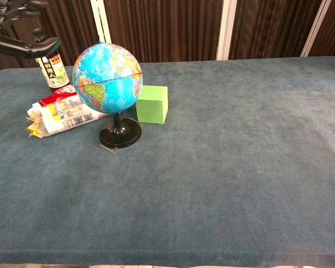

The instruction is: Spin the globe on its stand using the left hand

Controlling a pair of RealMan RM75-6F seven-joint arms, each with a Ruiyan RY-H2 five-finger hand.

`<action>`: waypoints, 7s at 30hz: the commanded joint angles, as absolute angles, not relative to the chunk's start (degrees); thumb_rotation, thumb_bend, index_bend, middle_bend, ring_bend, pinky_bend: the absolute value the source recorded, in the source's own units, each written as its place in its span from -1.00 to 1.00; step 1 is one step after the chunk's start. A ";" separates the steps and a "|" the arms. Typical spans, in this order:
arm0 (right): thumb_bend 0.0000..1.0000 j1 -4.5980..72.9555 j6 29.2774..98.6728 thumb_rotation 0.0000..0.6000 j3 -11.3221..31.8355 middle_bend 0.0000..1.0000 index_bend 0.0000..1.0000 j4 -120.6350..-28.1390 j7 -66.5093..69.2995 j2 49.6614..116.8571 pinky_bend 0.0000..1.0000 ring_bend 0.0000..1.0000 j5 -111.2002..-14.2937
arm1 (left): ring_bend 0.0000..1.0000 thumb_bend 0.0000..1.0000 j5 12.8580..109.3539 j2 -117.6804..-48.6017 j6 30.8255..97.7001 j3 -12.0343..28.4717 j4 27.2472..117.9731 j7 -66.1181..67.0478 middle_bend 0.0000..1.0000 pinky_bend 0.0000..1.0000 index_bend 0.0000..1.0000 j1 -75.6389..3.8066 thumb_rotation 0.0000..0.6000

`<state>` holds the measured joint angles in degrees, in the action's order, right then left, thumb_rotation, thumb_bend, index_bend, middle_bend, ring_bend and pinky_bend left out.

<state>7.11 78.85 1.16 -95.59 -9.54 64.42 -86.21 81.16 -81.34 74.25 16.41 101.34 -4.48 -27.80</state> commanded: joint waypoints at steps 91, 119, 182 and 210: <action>-0.80 6.91 79.32 1.00 1.53 -1.00 -1.00 -95.73 -8.34 63.49 -1.00 -1.00 -85.16 | -1.00 -0.22 68.83 -86.36 72.94 20.67 85.93 -7.61 -1.00 -0.97 -1.00 -33.66 1.00; -0.79 7.62 77.85 1.00 0.85 -1.00 -1.00 -95.52 -4.98 62.73 -1.00 -1.00 -86.33 | -1.00 -0.37 75.63 -93.58 75.00 18.84 89.25 4.39 -1.00 -0.99 -1.00 -37.53 1.00; -0.79 7.26 78.61 1.00 0.82 -1.00 -1.00 -95.57 -5.12 62.69 -1.00 -1.00 -86.47 | -1.00 -0.37 69.86 -94.21 71.34 18.86 79.96 1.76 -1.00 -0.98 -1.00 -36.61 1.00; -0.79 7.01 79.13 1.00 1.06 -1.00 -1.00 -95.66 -5.81 62.80 -1.00 -1.00 -86.16 | -1.00 -0.21 72.25 -89.46 71.80 16.12 80.56 -0.59 -1.00 -0.98 -1.00 -33.90 1.00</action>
<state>7.03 79.10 1.08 -95.63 -5.77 62.79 -86.13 71.24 -90.39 70.93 17.09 79.66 -0.58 -34.80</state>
